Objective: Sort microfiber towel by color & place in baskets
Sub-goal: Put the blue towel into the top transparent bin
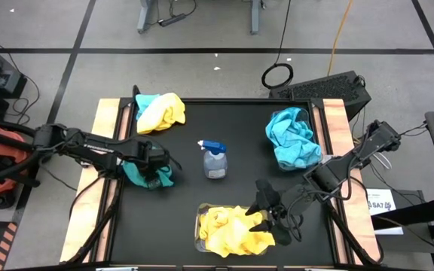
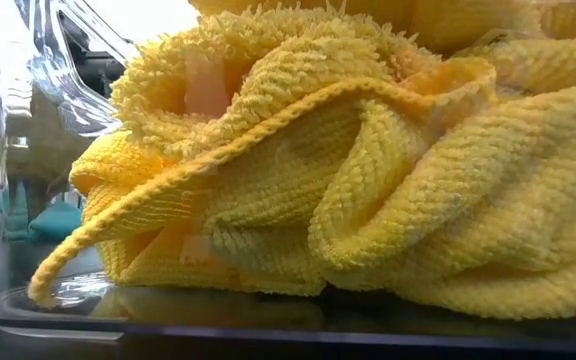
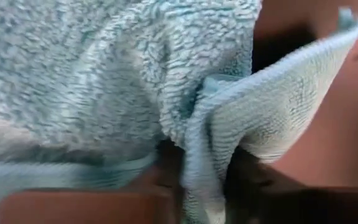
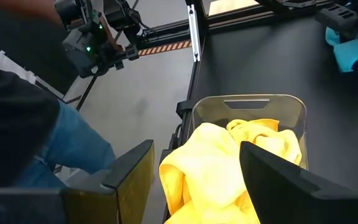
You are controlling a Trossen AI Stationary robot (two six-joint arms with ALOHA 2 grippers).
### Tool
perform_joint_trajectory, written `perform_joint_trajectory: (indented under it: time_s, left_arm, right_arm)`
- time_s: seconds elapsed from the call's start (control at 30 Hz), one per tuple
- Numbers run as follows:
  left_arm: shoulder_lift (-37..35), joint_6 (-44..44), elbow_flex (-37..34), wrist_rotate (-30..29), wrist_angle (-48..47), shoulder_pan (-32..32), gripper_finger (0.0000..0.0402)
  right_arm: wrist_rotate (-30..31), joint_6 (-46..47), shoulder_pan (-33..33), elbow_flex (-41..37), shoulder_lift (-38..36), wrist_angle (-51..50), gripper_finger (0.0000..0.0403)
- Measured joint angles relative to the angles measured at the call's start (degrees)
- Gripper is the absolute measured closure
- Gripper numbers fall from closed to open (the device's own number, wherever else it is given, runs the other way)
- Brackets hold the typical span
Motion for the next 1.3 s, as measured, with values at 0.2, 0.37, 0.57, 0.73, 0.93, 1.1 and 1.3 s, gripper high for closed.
perform_joint_trajectory:
  time_s: [0.2,0.37,0.57,0.73,0.93,1.1,1.3]
  left_arm:
    - [-0.5,1.1,0.2,6.2,-0.2,0.0,0.0386]
    - [-4.7,0.9,5.0,6.8,-3.0,-0.7,0.0394]
    - [-11.1,-0.5,15.9,2.8,-10.2,-1.0,0.0396]
    - [-14.1,-0.6,27.7,-1.1,-15.4,-1.1,0.0396]
    - [-14.8,-0.6,40.9,-2.5,-15.8,-3.7,0.0396]
    - [-13.8,-0.5,49.1,-4.5,-15.6,-6.7,0.0396]
    - [-12.2,0.7,54.7,-5.9,-9.3,-10.2,0.0396]
  right_arm:
    - [0.0,-0.9,0.0,0.0,0.0,0.0,0.0176]
    - [0.0,-1.3,0.0,0.0,0.0,0.4,0.0187]
    - [0.6,-3.6,-0.8,0.0,0.0,2.2,0.0192]
    - [2.1,-8.1,-2.6,0.0,0.0,5.9,0.0192]
    - [2.1,-14.8,-5.8,0.0,0.0,13.5,0.0192]
    - [2.0,-21.6,-8.1,0.0,0.0,20.7,0.0178]
    - [5.8,-29.5,-10.6,0.0,0.0,29.1,0.0116]
